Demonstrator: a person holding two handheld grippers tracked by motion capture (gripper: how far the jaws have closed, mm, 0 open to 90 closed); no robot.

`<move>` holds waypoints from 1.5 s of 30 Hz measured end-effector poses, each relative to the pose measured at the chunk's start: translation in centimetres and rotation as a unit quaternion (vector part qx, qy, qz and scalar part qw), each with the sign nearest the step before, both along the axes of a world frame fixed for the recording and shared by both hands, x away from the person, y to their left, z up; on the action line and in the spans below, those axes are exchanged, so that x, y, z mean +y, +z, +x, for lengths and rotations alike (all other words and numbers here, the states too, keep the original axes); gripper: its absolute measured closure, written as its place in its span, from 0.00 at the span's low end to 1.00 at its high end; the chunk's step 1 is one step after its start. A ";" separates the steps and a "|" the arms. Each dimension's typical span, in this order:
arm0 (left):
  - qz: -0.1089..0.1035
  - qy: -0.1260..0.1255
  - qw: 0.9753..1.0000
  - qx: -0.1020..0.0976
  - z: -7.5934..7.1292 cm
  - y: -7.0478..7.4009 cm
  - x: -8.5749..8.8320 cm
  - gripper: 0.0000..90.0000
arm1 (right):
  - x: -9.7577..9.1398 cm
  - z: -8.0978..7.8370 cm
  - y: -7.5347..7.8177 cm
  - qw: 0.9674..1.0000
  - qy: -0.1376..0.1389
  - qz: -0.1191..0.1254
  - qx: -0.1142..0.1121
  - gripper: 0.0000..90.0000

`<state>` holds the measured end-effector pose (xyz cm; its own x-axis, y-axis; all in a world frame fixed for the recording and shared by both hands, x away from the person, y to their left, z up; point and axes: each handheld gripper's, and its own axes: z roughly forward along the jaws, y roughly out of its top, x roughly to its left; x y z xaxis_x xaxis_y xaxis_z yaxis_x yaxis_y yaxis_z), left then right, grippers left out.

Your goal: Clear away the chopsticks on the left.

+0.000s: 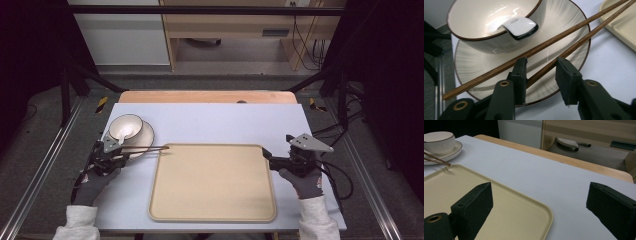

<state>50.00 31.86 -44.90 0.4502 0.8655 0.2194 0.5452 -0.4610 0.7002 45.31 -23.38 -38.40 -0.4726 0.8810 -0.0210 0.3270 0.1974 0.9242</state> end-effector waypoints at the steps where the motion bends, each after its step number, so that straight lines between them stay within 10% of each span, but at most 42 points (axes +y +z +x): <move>1: -0.003 0.002 1.000 0.001 0.2 -0.1 0.1 0.63 | 0.0 0.0 0.0 1.000 0.000 0.000 0.000 0.08; 45: -0.040 0.007 0.998 0.046 0.3 0.5 -0.8 0.93 | 0.0 0.0 0.0 1.000 0.000 -0.003 0.002 0.08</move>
<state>50.34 31.09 -44.40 0.4536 0.8847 0.1078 0.6150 -0.3983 0.6805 45.33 -23.40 -38.42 -0.4732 0.8806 -0.0244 0.3307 0.2032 0.9216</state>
